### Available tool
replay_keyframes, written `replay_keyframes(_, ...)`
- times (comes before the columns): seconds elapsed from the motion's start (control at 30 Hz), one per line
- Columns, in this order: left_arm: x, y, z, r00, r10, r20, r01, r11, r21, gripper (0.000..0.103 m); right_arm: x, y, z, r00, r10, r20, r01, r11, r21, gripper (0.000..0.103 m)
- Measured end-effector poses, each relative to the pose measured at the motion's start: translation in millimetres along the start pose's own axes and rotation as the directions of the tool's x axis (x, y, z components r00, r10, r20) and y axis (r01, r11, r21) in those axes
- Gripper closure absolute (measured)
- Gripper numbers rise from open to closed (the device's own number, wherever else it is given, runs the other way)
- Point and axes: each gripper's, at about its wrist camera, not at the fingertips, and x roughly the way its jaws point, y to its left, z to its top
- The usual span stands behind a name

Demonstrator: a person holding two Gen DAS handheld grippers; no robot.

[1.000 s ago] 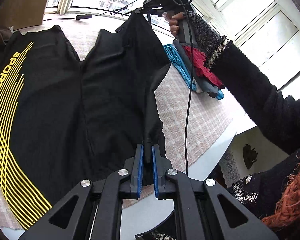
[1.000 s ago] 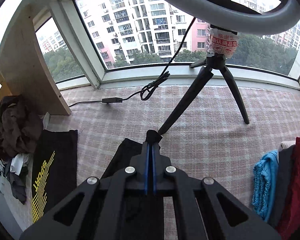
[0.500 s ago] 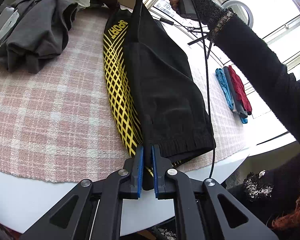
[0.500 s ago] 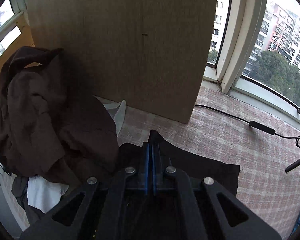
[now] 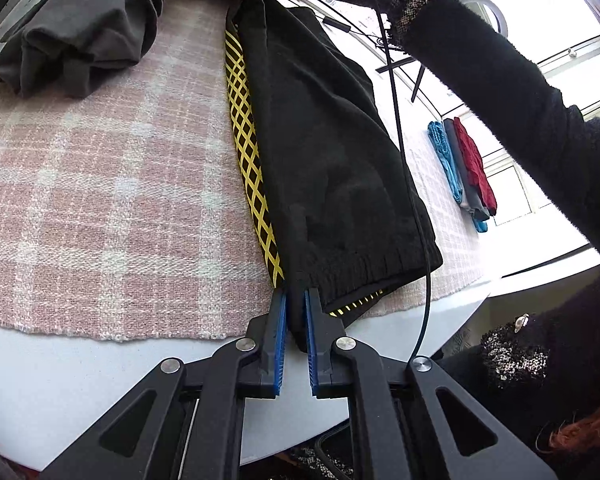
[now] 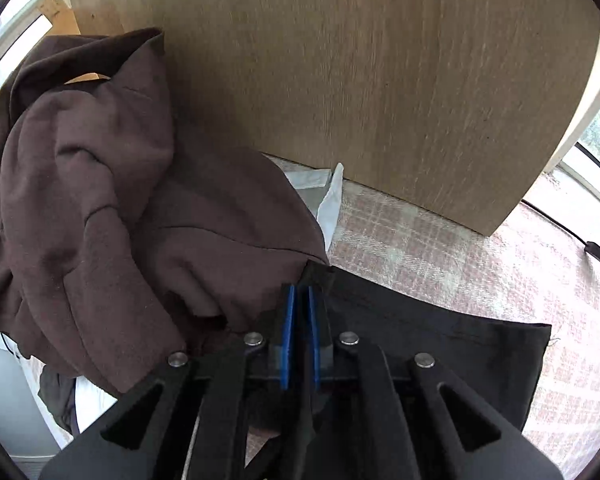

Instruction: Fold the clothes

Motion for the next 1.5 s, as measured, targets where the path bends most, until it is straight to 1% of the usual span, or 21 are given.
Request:
replay_keyframes(0.07,-8,3,1,1.000,-0.005,-0.012,0.005,1.000,-0.008,0.091,-25,-9,-5,1.000,0.005,0.025,-0.005,1.000,0.007,0.090)
replay_keyframes(0.1,-13,4,1,1.000,0.002,-0.013,-0.002,1.000,-0.006,0.088,-38,-14,-8,0.999,0.007,0.038,-0.007,1.000,0.010,0.080)
replay_keyframes(0.13,-19,4,2,1.000,0.011,-0.011,-0.011,1.000,-0.003,0.083,-55,-21,-24,0.999,0.011,0.038,-0.012,1.000,0.013,0.071)
replay_keyframes(0.2,-30,6,5,1.000,0.014,0.003,-0.014,1.000,-0.006,0.079,-88,-36,-60,0.999,0.021,0.036,-0.022,1.000,0.017,0.065)
replay_keyframes(0.3,-35,9,12,1.000,-0.027,0.003,0.027,0.999,-0.027,0.071,-138,-59,-114,0.999,0.036,0.033,-0.036,0.999,0.024,0.057)
replay_keyframes(0.33,-32,8,14,0.999,-0.038,-0.007,0.038,0.999,-0.028,0.070,-148,-64,-143,1.000,0.010,0.015,-0.010,1.000,0.020,0.053)
replay_keyframes(0.47,-10,3,20,0.996,-0.008,-0.085,0.011,0.999,0.031,0.070,-157,-83,-276,0.990,-0.060,-0.126,0.071,0.994,0.083,0.051)
replay_keyframes(0.57,4,1,20,0.990,-0.038,-0.139,0.043,0.999,0.031,0.070,-163,-74,-338,0.986,-0.059,-0.159,0.081,0.988,0.135,0.051)
replay_keyframes(0.6,7,-2,20,0.989,-0.024,-0.147,0.032,0.998,0.049,0.073,-165,-71,-358,0.984,-0.058,-0.169,0.084,0.985,0.152,0.051)
replay_keyframes(0.63,9,-6,20,0.988,-0.002,-0.151,0.013,0.997,0.072,0.081,-165,-67,-370,0.984,-0.034,-0.175,0.063,0.984,0.165,0.051)
replay_keyframes(0.73,8,-14,17,0.991,0.015,-0.134,-0.004,0.997,0.081,0.087,-158,-56,-393,0.982,0.008,-0.189,0.029,0.981,0.192,0.051)
replay_keyframes(0.83,4,-21,15,0.993,0.033,-0.109,-0.024,0.996,0.080,0.093,-147,-53,-400,0.977,0.004,-0.211,0.035,0.984,0.178,0.051)
replay_keyframes(0.97,-1,-28,11,0.995,0.051,-0.083,-0.048,0.998,0.043,0.095,-145,-64,-398,0.978,0.063,-0.199,-0.018,0.975,0.219,0.051)
replay_keyframes(1.03,-3,-31,4,0.998,0.008,-0.068,-0.008,1.000,-0.002,0.095,-149,-65,-397,0.982,-0.008,-0.186,0.037,0.988,0.152,0.051)
replay_keyframes(1.1,0,-32,-8,0.998,0.035,-0.056,-0.036,0.999,-0.014,0.095,-153,-65,-397,0.979,-0.078,-0.191,0.096,0.992,0.088,0.051)
replay_keyframes(1.17,4,-25,-17,0.994,0.093,-0.051,-0.095,0.995,-0.025,0.095,-157,-66,-396,0.982,-0.030,-0.189,0.048,0.995,0.091,0.051)
replay_keyframes(1.27,4,-11,-18,0.996,0.085,-0.035,-0.088,0.990,-0.106,0.092,-162,-59,-393,0.984,0.040,-0.174,-0.025,0.996,0.087,0.051)
replay_keyframes(1.3,1,-11,-17,0.995,0.094,-0.025,-0.096,0.988,-0.122,0.090,-163,-56,-392,0.985,0.042,-0.167,-0.029,0.996,0.082,0.051)
replay_keyframes(1.4,-12,-20,-16,0.984,0.176,0.032,-0.173,0.981,-0.092,0.063,-164,-52,-393,0.984,0.049,-0.171,-0.034,0.996,0.087,0.051)
replay_keyframes(1.43,-15,-23,-15,0.980,0.192,0.046,-0.187,0.978,-0.088,0.058,-165,-53,-394,0.984,0.064,-0.168,-0.048,0.994,0.099,0.051)
replay_keyframes(1.5,-14,-22,-13,0.980,0.195,0.050,-0.189,0.977,-0.098,0.055,-165,-58,-401,0.981,0.099,-0.168,-0.076,0.988,0.138,0.050)
